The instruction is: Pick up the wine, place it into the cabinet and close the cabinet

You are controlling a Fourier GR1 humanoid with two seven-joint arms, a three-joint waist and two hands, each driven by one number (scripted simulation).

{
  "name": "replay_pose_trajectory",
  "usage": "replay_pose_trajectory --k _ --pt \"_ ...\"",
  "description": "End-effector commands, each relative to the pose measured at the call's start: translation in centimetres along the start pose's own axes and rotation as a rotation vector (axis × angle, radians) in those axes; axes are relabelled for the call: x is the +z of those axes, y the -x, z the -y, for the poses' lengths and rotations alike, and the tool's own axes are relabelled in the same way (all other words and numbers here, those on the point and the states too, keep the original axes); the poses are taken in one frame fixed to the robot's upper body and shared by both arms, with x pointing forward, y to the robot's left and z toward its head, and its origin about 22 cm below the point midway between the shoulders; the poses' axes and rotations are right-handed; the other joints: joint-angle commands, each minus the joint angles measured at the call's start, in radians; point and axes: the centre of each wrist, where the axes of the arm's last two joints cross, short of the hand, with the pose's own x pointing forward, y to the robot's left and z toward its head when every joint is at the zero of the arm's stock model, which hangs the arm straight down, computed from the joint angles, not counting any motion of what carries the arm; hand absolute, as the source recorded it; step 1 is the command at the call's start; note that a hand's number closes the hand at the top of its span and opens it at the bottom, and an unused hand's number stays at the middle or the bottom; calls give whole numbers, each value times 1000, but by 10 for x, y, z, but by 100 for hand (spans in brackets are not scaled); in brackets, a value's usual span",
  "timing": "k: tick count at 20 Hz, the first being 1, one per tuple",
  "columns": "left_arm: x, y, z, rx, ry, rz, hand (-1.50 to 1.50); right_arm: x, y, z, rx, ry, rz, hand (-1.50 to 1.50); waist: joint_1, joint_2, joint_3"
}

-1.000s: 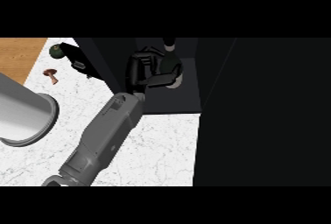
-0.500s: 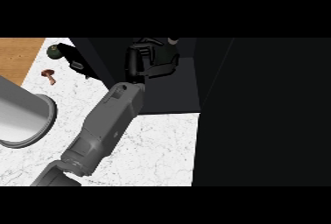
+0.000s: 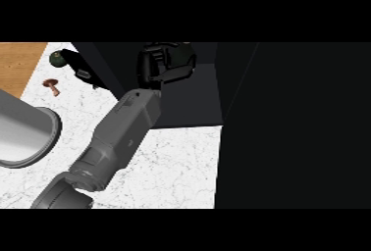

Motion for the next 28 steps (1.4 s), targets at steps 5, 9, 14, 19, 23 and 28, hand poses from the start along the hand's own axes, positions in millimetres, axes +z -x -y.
replay_pose_trajectory --k 5,9,14,19,23,28 --pt "-1 5 -6 65 -29 -39 150 -3 -4 4 -30 -15 27 -150 2 5 -1" --pt "-11 2 -20 58 -35 -33 150 6 -13 -7 -30 -27 34 -150 -12 8 -2" --pt "3 11 -6 -14 -47 -27 150 0 -10 -9 -28 -28 34 -150 -18 8 -1" --pt "3 15 -17 -72 -41 -38 -150 0 -9 -2 -27 -45 42 -150 -22 13 -1" --pt "10 20 -12 -109 -39 -52 -150 2 -11 -10 -35 -26 23 -150 -8 6 -2" --pt "18 30 -19 -171 -45 -47 -150 -2 -7 -9 -40 -38 56 -150 -24 14 -1"
